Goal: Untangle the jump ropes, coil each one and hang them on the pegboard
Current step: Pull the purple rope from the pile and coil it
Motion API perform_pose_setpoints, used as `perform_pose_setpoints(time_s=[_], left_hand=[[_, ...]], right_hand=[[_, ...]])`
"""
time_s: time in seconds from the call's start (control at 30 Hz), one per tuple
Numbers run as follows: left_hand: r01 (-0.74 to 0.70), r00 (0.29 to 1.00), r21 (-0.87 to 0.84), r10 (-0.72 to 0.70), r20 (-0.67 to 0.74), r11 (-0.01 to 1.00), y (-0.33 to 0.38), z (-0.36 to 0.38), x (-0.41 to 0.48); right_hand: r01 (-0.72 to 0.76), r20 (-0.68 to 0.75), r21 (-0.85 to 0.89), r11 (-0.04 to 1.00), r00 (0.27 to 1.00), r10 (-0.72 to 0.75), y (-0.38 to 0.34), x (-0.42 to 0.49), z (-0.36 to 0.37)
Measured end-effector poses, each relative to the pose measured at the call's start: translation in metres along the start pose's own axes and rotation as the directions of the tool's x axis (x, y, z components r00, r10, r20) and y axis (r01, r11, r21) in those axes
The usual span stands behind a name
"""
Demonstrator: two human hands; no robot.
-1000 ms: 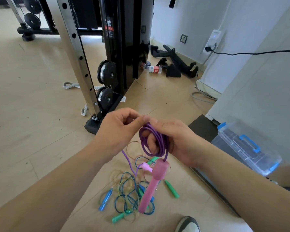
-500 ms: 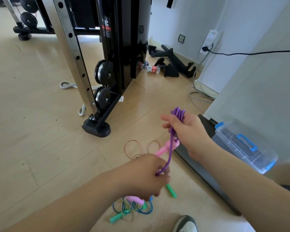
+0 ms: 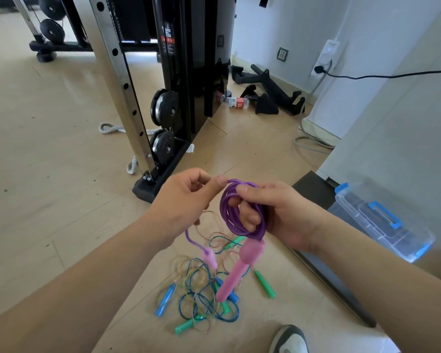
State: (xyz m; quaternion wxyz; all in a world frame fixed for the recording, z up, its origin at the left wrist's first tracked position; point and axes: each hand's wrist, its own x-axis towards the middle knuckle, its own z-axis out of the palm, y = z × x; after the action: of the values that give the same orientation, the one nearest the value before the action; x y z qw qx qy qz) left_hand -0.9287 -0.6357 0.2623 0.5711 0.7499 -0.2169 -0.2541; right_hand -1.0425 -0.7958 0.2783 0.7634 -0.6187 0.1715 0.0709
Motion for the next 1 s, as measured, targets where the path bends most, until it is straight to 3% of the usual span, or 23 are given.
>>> perform_pose_setpoints(time_s=[0.1,0.23,0.3,0.43,0.6,0.67,0.8,0.87,1.0], left_hand=[[0.118,0.981,0.027,-0.121,0.149,0.993,-0.013,0.005,-0.002],[0.179,0.934,0.199,-0.230,0.274,0.964,-0.023,0.019,-0.010],[0.125,0.908,0.324,-0.239,0.344,0.938,-0.028,0.024,-0.015],[-0.143,0.872,0.567,-0.168,0.460,0.811,-0.038,0.035,-0.025],[-0.191,0.856,0.437,-0.068,0.512,0.879,-0.026,0.054,-0.038],[-0.224,0.859,0.366,0.006,0.511,0.903,-0.018,0.055,-0.036],[-0.308,0.896,0.278,0.179,0.407,0.910,-0.008,0.040,-0.023],[-0.430,0.875,0.285,0.318,0.365,0.857,-0.005,0.028,-0.016],[-0.629,0.767,0.453,0.597,0.234,0.631,0.003,0.002,-0.005]], right_hand=[[0.030,-0.035,0.190,0.981,0.999,-0.024,0.001,0.001,0.002],[0.066,-0.208,0.217,0.974,0.978,-0.020,0.005,0.008,-0.002],[0.080,-0.321,0.203,0.976,0.947,-0.011,0.003,0.010,-0.007],[0.130,-0.545,0.191,0.973,0.839,-0.005,0.005,0.015,-0.013],[0.001,-0.711,-0.076,0.997,0.701,-0.055,0.013,0.017,-0.019],[-0.070,-0.687,-0.294,0.953,0.709,-0.159,0.015,0.016,-0.017],[-0.090,-0.474,-0.557,0.826,0.851,-0.227,0.016,0.015,-0.013],[-0.108,-0.409,-0.578,0.809,0.896,-0.173,0.018,0.016,-0.012],[-0.047,-0.230,-0.399,0.916,0.972,-0.051,0.015,0.016,-0.008]])
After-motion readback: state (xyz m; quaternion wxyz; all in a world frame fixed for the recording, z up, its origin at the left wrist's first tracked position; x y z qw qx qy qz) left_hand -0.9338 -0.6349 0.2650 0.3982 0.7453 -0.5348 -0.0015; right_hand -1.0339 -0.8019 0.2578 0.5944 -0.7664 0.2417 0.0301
